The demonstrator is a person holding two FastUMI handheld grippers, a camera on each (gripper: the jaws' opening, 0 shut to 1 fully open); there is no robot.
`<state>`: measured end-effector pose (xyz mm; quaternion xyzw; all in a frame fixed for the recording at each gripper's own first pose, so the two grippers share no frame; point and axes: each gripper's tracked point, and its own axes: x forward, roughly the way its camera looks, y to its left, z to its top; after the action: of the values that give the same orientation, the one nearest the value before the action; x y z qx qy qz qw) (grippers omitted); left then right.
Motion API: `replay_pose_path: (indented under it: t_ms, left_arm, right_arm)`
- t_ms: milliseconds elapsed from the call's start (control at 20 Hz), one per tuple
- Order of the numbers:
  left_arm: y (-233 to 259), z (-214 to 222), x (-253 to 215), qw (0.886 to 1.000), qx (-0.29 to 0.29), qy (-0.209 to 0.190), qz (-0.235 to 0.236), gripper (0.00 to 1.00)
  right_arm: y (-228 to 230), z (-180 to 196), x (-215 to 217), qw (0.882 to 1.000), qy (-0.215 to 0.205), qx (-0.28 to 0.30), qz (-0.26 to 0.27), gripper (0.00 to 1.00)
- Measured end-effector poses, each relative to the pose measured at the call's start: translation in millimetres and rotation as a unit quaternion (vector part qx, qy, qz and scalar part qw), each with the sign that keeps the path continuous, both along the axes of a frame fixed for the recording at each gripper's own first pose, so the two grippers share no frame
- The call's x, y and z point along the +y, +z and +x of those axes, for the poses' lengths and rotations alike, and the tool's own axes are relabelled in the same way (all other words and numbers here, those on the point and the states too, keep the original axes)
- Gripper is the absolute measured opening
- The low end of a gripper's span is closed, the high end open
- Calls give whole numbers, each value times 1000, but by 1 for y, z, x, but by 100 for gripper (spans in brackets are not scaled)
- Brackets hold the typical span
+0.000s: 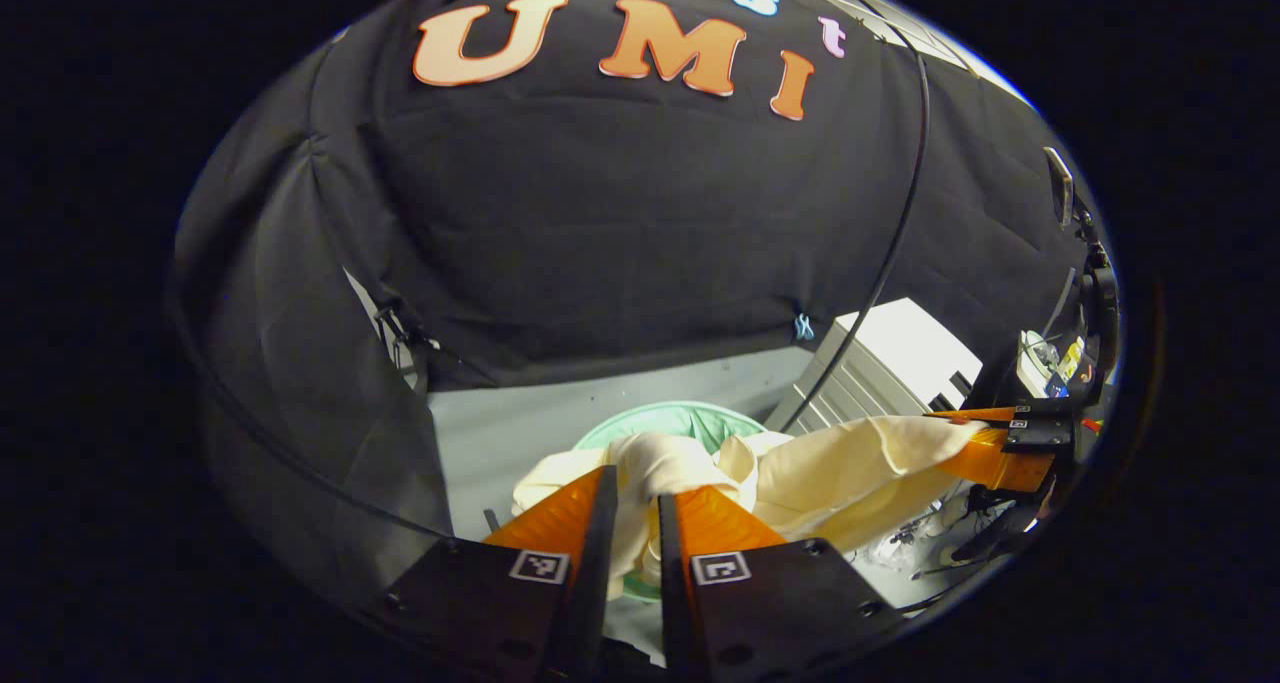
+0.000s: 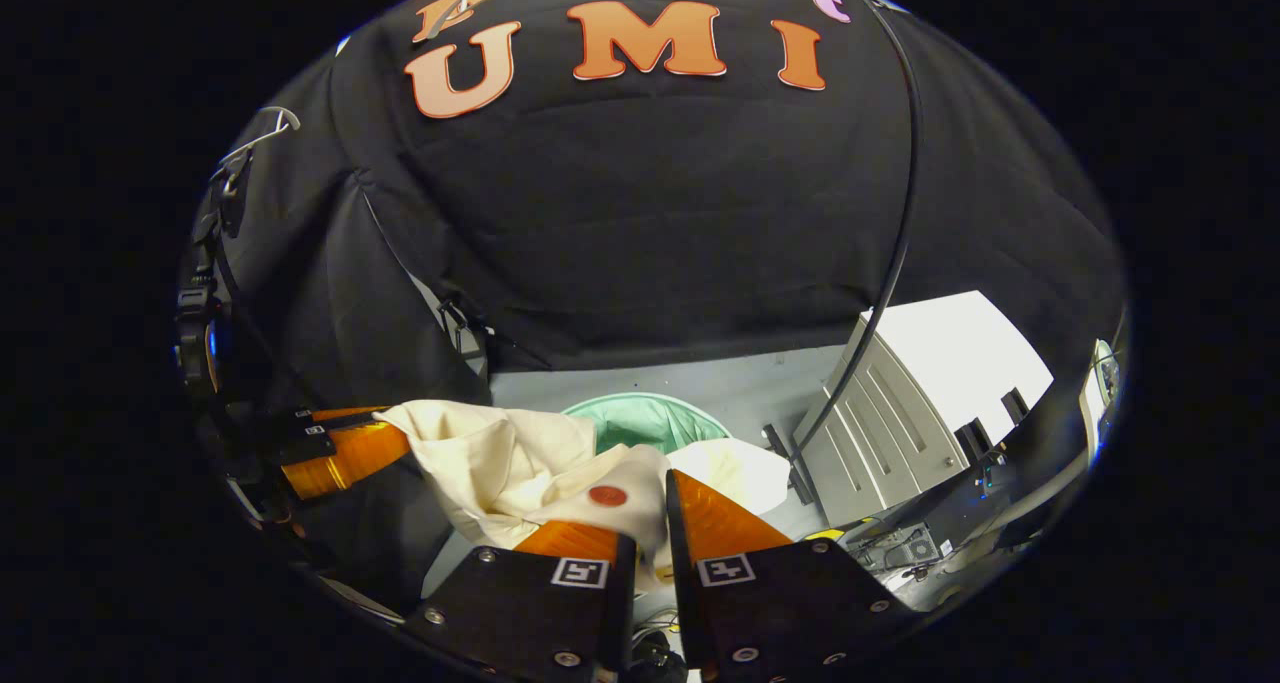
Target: Grasp the clothes on the hanger with both hands and then place them into the laundry hamper below.
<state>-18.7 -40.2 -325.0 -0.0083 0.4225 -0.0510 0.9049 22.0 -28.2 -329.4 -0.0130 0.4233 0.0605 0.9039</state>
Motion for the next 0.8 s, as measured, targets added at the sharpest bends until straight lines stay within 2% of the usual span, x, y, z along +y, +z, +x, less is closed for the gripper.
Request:
replay_pose_path:
  t_ms: [50, 100, 250, 300, 350, 400, 450, 650, 700, 750, 800]
  left_arm:
    - [-4, -2, 3, 1000, 9, 3, 1, 34]
    - [-5, -5, 4, 1000, 18, 5, -1, 51]
    - [-15, -15, 3, 999, 48, 7, -14, 60]
    - [-20, -18, 4, 998, 54, 9, -11, 65]
    - [-22, -20, 7, 998, 58, 13, -6, 88]
    - [-23, -22, 10, 998, 57, 18, 0, 86]
    - [-22, -21, 13, 998, 54, 21, 5, 92]
    - [-11, -24, 14, 999, 38, 32, 3, 95]
    - [-6, -24, 16, 999, 28, 33, 3, 95]
    - [1, -20, 17, 999, 13, 35, 4, 95]
    - [11, -15, 18, 999, -9, 39, 6, 95]
  right_arm:
    - [-6, -5, 0, 1000, 0, 12, 1, 24]
    - [-7, -11, 4, 1000, -1, 17, 7, 27]
    - [-13, -21, 0, 999, -8, 30, 14, 53]
    - [-15, -23, 0, 999, -12, 34, 14, 59]
    - [-16, -24, -1, 999, -16, 37, 16, 71]
    - [-19, -26, -3, 999, -20, 39, 18, 76]
    - [-20, -28, -4, 999, -22, 43, 20, 83]
    - [-17, -37, -6, 999, -26, 42, 18, 87]
    - [-14, -38, -6, 999, -28, 36, 17, 81]
    - [-7, -35, -6, 999, -31, 23, 19, 87]
    - [1, -34, -3, 999, -35, 8, 23, 88]
